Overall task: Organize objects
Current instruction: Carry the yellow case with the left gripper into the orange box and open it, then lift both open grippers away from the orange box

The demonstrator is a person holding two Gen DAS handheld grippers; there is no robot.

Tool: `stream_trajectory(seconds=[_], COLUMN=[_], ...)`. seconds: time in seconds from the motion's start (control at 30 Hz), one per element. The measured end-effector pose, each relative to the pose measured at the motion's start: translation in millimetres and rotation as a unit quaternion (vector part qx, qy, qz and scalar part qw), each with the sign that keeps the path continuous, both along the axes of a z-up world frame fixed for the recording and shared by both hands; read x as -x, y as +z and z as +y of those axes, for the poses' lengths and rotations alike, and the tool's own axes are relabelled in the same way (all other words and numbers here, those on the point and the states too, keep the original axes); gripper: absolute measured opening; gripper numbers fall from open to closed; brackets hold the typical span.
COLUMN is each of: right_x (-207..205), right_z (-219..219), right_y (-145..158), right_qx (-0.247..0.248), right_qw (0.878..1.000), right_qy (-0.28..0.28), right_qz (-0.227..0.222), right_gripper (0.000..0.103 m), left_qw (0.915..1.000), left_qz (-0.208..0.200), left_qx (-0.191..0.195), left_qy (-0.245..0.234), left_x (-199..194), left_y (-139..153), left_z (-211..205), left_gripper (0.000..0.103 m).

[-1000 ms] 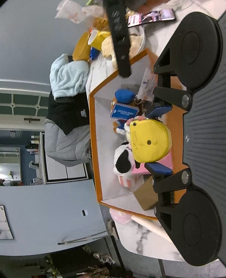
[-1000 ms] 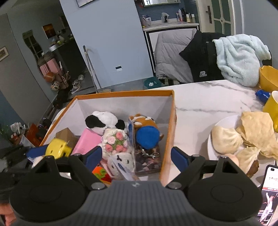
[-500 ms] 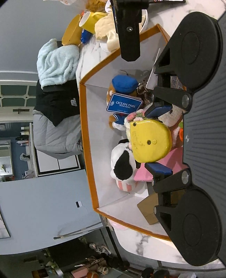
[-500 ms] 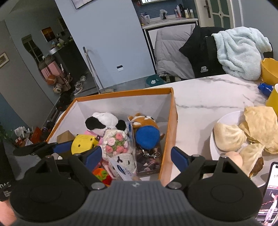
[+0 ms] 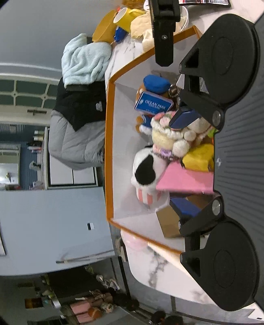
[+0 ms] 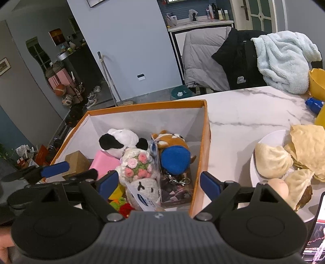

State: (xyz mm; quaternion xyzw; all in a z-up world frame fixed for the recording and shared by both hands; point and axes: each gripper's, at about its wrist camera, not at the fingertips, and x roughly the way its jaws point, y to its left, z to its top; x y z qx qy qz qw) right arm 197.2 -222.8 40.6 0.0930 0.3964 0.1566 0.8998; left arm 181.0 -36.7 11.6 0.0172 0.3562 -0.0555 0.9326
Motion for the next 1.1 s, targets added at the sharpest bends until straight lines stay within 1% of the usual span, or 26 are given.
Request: stream_trajectory(seconds=[0.1,0.2,0.27,0.33,0.37,0.43,0.5,0.73,0.83,0.97,1.03,1.1], right_x=[1,6,12,18,21,28,36,62,74,91,99,106], right_z=[4,8,10,12,13,15,17,20,22,23,25,29], right_y=[2,8,14,20,24,30,36,45,44,40,36,32], right_qx=[0.003,0.007,0.008,0.012,0.015,0.020,0.024,0.037,0.047,0.039,0.038,0.047], right_qw=[1.000,1.000,1.000,0.999,0.999,0.998,0.998,0.995,0.994,0.994,0.994,0.994], right_qy=[0.002,0.004,0.006,0.006,0.005,0.003,0.003,0.003,0.001,0.006,0.013,0.022], right_qz=[-0.002,-0.011,-0.023,-0.035,-0.042,-0.054,-0.064,-0.087,-0.097,-0.100,-0.099,-0.099], right_gripper=[0.088,0.089,0.091,0.093,0.093,0.093,0.094,0.096,0.098,0.100,0.102,0.102], left_qw=[0.9997,0.9986,0.9972,0.9950,0.9940,0.9926,0.9911,0.9901,0.9915,0.9961,0.9962,0.9955], left_qz=[-0.005,0.002,-0.008,-0.028,-0.032,-0.027,-0.035,-0.027,-0.030,-0.017,-0.025,-0.032], left_qx=[0.021,0.051,0.071,0.094,0.102,0.116,0.127,0.131,0.117,0.068,0.065,0.066], left_qy=[0.007,0.014,0.018,0.022,0.025,0.024,0.021,0.044,0.050,0.054,0.052,0.060], left_x=[7,15,25,38,44,53,64,82,89,95,102,104], left_y=[9,16,20,25,28,32,34,41,48,51,51,48], left_z=[10,17,21,24,25,28,31,41,41,34,35,35], left_gripper=[0.090,0.093,0.093,0.098,0.103,0.103,0.103,0.103,0.103,0.103,0.103,0.103])
